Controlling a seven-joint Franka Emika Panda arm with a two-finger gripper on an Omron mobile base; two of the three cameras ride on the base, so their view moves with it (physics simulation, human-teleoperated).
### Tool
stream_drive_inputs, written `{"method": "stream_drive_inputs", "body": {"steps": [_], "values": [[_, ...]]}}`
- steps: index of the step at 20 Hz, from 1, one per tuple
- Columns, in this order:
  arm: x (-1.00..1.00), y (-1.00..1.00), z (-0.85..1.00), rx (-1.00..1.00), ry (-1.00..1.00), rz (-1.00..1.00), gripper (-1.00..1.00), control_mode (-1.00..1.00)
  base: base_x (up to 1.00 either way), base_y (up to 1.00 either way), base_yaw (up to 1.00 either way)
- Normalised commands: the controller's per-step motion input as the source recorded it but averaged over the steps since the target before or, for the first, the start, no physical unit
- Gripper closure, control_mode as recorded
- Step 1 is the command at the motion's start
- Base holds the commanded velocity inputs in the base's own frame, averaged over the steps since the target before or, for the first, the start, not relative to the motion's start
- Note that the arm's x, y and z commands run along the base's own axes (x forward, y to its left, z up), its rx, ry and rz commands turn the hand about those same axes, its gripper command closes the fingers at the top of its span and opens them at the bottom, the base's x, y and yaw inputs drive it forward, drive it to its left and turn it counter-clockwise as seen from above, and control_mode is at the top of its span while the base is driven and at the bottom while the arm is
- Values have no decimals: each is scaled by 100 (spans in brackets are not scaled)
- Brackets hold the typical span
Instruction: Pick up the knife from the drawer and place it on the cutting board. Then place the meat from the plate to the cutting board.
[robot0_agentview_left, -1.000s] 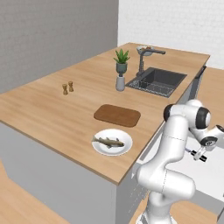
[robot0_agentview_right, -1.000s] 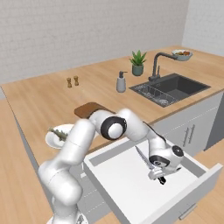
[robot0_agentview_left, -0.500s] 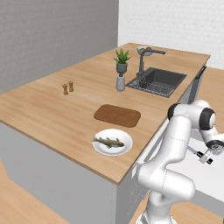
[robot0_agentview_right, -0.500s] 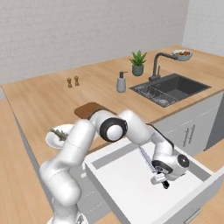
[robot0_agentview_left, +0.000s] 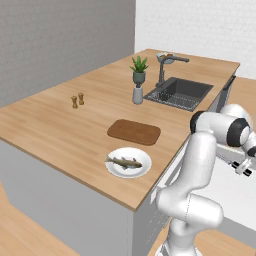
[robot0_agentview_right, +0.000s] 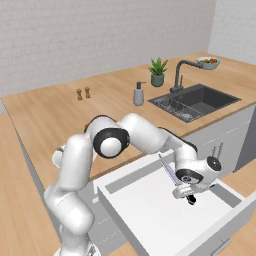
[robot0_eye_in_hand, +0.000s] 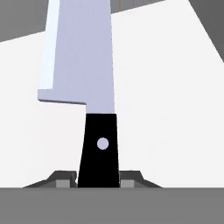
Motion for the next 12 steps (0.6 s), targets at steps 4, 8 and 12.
{"method": "stream_drive_inputs", "body": {"steps": [4, 8, 12], "values": [[28, 67, 100, 1, 0, 1, 100, -100, 0, 0, 0], [70, 88, 99, 7, 0, 6, 100, -100, 0, 0, 0], [98, 98, 79, 10, 5, 6, 100, -100, 0, 0, 0]]}}
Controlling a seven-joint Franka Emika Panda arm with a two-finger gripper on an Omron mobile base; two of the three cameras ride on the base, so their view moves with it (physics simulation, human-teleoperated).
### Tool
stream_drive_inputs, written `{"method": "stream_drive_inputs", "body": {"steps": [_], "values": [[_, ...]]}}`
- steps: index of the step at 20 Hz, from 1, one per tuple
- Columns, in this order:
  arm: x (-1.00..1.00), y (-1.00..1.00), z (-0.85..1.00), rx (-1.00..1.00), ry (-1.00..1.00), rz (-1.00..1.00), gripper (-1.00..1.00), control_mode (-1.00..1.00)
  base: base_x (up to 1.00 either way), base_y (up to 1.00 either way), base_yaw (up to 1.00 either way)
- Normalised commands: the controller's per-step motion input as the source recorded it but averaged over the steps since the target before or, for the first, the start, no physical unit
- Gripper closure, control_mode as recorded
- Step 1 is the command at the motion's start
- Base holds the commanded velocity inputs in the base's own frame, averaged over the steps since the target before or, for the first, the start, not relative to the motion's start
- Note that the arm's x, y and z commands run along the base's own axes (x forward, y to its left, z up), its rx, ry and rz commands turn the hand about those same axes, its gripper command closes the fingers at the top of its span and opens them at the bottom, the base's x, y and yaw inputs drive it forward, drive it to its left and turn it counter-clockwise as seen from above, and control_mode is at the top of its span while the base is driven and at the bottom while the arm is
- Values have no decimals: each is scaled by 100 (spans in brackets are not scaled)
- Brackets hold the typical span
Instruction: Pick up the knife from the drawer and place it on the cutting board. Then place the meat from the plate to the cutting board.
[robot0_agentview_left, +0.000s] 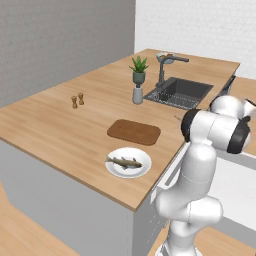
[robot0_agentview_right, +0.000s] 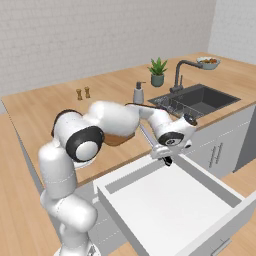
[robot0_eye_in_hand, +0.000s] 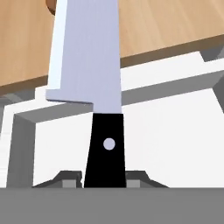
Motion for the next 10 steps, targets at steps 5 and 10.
{"method": "stream_drive_inputs", "body": {"steps": [5, 10], "values": [[100, 94, 43, 8, 19, 12, 100, -100, 0, 0, 0], [100, 86, 23, 12, 20, 18, 100, -100, 0, 0, 0]]}}
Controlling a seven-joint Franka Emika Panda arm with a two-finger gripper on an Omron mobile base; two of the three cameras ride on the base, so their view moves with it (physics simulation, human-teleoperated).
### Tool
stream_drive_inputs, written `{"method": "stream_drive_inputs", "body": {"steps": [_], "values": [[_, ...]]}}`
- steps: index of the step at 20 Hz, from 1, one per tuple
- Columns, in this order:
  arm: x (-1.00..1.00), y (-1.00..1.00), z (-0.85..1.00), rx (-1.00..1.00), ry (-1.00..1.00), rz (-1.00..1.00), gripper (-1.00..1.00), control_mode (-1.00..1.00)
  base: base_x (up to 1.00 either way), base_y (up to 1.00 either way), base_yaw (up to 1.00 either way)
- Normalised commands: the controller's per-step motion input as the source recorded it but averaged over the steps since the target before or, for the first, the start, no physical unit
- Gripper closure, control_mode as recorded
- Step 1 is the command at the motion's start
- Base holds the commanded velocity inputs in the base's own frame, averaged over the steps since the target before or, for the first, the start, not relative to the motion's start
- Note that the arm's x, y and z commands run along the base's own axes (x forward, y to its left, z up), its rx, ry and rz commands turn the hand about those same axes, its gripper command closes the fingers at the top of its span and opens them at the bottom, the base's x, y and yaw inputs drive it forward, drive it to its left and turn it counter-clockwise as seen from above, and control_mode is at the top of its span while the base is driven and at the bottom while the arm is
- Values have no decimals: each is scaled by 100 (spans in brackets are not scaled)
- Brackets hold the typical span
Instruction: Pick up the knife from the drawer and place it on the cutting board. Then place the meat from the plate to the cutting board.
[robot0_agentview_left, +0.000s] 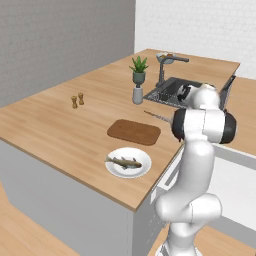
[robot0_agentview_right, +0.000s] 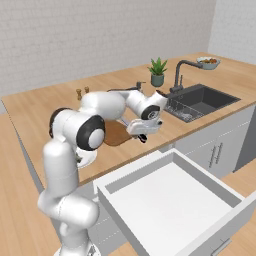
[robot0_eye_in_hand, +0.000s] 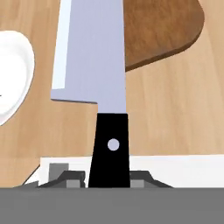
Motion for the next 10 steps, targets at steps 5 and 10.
{"method": "stream_drive_inputs", "body": {"steps": [5, 10], "values": [[100, 81, 1, 5, 18, 12, 100, -100, 0, 0, 0], [89, 71, -6, 0, 6, 1, 100, -100, 0, 0, 0]]}}
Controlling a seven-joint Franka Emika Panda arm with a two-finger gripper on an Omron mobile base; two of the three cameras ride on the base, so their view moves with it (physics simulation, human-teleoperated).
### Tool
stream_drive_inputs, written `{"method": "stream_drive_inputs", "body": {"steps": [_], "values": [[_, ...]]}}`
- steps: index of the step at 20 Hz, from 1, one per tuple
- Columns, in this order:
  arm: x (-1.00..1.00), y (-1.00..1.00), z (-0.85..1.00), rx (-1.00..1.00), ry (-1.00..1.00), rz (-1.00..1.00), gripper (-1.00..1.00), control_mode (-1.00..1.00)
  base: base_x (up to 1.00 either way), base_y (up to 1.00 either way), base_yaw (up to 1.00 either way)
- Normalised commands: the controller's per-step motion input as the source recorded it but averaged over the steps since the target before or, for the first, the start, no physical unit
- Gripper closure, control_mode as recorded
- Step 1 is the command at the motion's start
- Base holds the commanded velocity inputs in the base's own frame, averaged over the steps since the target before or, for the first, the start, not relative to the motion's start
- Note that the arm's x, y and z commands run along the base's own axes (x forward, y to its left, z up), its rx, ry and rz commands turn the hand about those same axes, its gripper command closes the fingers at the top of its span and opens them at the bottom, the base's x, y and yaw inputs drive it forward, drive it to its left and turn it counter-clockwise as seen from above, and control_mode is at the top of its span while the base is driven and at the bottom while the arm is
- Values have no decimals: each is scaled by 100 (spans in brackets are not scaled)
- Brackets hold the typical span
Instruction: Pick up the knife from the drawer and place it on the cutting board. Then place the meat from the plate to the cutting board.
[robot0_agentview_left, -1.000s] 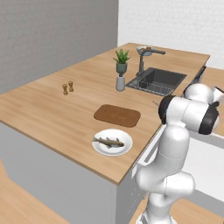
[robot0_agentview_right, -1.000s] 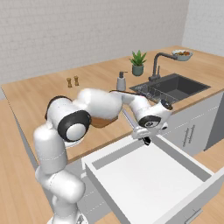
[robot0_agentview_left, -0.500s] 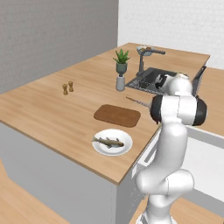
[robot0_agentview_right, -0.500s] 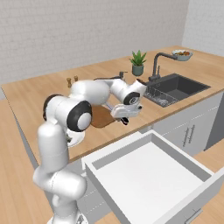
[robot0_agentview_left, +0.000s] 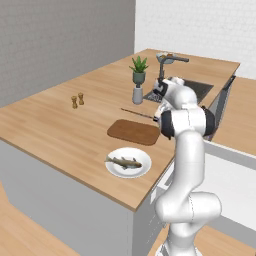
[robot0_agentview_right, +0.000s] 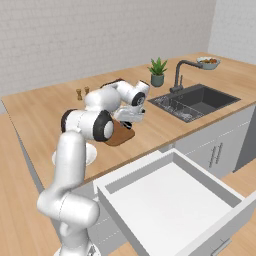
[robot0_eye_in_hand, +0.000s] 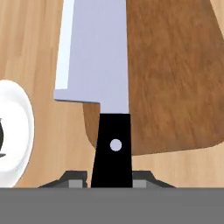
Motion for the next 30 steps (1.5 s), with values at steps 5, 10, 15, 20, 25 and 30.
{"method": "stream_drive_inputs", "body": {"steps": [5, 10, 15, 20, 25, 30], "values": [[51, 60, -43, -2, 0, 0, 100, -100, 0, 0, 0], [28, 34, -67, -6, -11, 0, 100, -100, 0, 0, 0], [5, 2, -30, -6, -19, 0, -100, -100, 0, 0, 0], [-22, 0, 3, 0, -30, 0, -100, -100, 0, 0, 0], [-91, 6, 5, -1, -34, 0, -100, -100, 0, 0, 0], [-98, 33, 44, -1, -15, 0, -100, -100, 0, 0, 0]]}}
